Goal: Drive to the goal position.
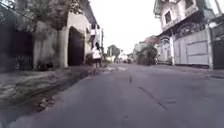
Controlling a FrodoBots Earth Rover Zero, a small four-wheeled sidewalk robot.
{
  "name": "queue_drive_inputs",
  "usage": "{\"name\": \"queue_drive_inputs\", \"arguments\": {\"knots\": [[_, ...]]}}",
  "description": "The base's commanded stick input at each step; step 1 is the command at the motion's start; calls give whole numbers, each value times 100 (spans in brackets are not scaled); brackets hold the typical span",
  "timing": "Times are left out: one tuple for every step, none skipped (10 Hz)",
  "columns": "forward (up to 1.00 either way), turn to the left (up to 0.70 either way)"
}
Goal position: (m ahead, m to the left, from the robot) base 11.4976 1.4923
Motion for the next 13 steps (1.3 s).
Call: {"name": "queue_drive_inputs", "arguments": {"knots": [[100, 0], [100, 0], [100, -8], [100, -17], [100, -26], [100, -34], [100, -24], [100, 0], [100, 0], [100, 0], [100, 0], [100, 0], [100, 0]]}}
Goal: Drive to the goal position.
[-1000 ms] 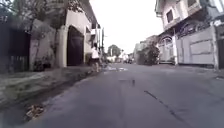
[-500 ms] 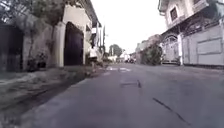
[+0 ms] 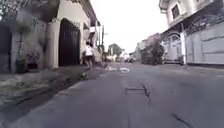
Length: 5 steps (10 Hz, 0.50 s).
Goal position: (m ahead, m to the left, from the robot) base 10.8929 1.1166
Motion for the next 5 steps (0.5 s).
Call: {"name": "queue_drive_inputs", "arguments": {"knots": [[100, 0], [100, 0], [100, 0], [100, 0], [100, -10]]}}
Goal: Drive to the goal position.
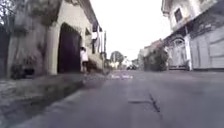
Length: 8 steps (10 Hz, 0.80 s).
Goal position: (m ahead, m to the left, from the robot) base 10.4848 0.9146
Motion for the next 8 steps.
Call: {"name": "queue_drive_inputs", "arguments": {"knots": [[100, -21], [100, -38], [100, -40], [100, -40], [100, -33], [100, -13], [100, 0], [100, 0]]}}
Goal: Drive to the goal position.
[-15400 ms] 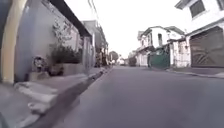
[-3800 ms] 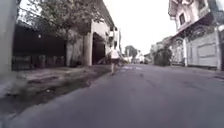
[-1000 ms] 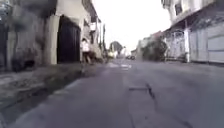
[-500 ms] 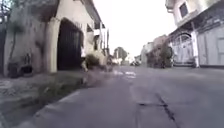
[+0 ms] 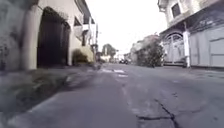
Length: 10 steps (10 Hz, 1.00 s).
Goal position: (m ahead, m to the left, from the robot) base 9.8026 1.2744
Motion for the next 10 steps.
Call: {"name": "queue_drive_inputs", "arguments": {"knots": [[100, 0], [100, 0], [100, 0], [100, 0], [100, 0], [100, 0], [100, 0], [100, 0], [100, 0], [100, 0]]}}
